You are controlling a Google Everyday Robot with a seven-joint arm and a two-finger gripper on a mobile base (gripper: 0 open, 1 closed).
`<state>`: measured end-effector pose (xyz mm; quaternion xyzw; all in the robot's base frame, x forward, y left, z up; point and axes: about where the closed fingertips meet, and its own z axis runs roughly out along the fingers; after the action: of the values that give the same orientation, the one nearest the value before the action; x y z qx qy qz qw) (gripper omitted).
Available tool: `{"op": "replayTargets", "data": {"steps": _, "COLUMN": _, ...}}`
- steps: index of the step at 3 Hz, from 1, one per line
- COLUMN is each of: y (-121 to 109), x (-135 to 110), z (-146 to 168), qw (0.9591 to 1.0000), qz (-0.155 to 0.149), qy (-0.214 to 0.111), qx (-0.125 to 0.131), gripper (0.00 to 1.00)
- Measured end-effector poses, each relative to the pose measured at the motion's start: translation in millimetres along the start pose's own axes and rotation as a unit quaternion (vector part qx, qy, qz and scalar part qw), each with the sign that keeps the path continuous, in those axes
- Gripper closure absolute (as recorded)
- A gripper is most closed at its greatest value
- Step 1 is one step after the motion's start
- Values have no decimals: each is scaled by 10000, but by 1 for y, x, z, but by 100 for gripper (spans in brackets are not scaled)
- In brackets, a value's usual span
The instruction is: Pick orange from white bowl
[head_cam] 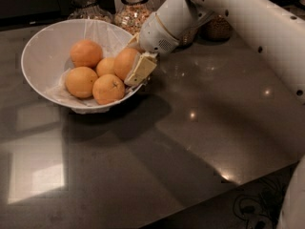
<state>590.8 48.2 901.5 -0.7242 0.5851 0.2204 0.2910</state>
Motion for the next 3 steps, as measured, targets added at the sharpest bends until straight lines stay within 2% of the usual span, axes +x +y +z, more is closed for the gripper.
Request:
{"op": "replayTargets", "data": {"steps": 2, "y": -1, "x": -4, "z": -3, "qw": 10000, "qz": -50, "qy": -40, "qx": -18, "gripper": 92}}
{"op": "replayTargets", "data": {"steps": 3, "y": -8, "x": -18, "z": -16, "qw": 9997, "qz": -233, "qy": -94, "qx": -66, "gripper": 100}}
